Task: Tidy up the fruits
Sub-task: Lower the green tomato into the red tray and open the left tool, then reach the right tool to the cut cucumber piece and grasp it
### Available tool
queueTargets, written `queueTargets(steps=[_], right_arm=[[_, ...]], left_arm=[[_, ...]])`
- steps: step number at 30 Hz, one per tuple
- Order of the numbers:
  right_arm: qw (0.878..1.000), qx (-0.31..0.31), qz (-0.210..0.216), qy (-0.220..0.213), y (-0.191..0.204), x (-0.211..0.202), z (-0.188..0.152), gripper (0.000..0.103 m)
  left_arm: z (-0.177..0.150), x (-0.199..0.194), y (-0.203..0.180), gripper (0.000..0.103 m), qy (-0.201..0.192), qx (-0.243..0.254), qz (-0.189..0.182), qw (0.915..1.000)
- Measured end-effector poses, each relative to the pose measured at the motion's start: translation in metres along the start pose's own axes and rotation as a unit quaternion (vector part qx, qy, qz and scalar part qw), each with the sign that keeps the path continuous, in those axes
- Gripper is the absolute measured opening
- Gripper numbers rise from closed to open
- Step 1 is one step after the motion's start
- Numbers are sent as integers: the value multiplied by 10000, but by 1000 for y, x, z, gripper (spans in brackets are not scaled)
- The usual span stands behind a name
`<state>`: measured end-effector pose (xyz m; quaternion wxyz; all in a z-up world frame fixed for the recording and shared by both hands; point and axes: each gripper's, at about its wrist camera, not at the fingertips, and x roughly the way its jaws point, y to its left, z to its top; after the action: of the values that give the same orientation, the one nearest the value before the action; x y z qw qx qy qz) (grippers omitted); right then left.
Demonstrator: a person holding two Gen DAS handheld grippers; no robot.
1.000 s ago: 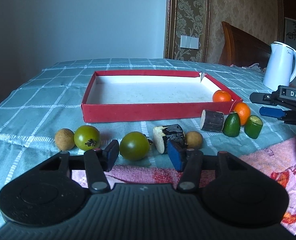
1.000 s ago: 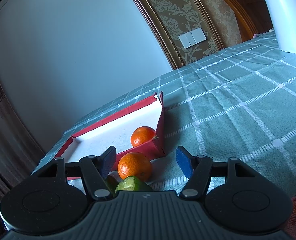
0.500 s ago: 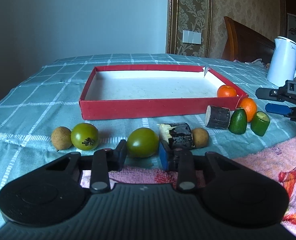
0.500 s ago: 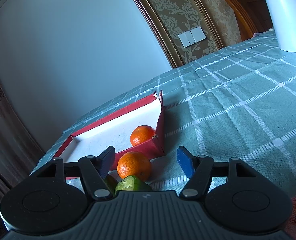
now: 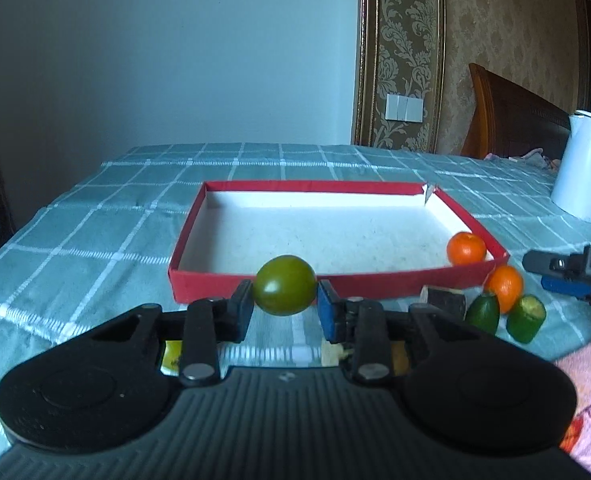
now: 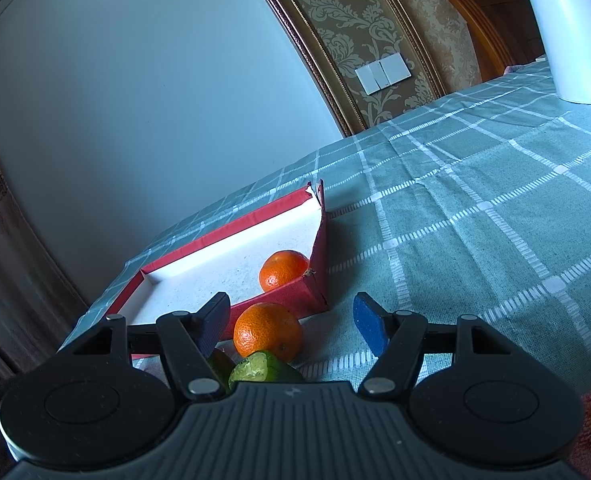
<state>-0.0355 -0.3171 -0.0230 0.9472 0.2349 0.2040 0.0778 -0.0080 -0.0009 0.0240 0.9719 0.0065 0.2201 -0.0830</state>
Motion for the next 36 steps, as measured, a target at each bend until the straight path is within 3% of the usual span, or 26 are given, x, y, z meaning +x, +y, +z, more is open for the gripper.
queueTargets(steps=[3,5,7,8,14,20,25,32,36], right_arm=[[10000,6,-3,-4,0,0,0,68],[10000,18,-1,-9,-1,0,0,68],[10000,20,-1,-10,-1,-1,0,68],[10000,21,0,-7,-1,-1,0,68],[10000,12,3,-3,-1,-2,0,68],[10000,29,-8,-19,-1,-2,0,68],[10000,37,-18,-13,-1,-1,0,68],[10000,-6,33,44,-2,-2,0,73],[9986,-472,-2,223,8,-12,-3,73]], left_arm=[[19,19,-3,31,18,14,127,9999],[25,33,-2,37,91,-21,214,9997],[25,36,0,79,30,-109,357,9993],[23,32,0,82,-108,-150,395,9990],[-2,0,-4,84,-399,187,461,9980],[-26,-7,12,88,-268,-87,454,9986],[-25,-2,15,92,-337,-202,682,9969],[-27,-1,11,92,-304,-25,546,9980],[-26,1,13,92,-254,-84,512,9983]])
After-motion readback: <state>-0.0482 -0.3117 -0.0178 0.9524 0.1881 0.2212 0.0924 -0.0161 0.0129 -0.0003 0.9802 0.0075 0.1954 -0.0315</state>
